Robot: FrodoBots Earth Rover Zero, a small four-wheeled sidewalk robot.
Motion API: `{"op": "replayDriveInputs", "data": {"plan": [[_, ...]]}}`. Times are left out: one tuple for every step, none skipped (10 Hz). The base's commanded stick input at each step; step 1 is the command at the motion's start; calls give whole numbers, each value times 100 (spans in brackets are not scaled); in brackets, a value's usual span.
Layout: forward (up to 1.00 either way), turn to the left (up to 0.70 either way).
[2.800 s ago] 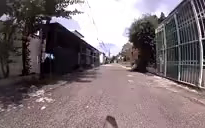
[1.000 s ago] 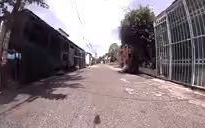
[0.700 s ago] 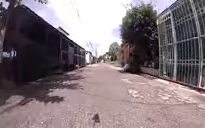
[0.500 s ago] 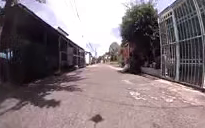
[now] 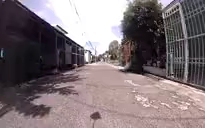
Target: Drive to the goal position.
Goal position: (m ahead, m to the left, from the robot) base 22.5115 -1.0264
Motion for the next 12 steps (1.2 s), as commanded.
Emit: {"op": "replayDriveInputs", "data": {"plan": [[70,0],[70,0],[70,0],[70,0],[70,0],[70,0],[70,0],[70,0],[70,0],[70,0],[70,0],[70,0]]}}
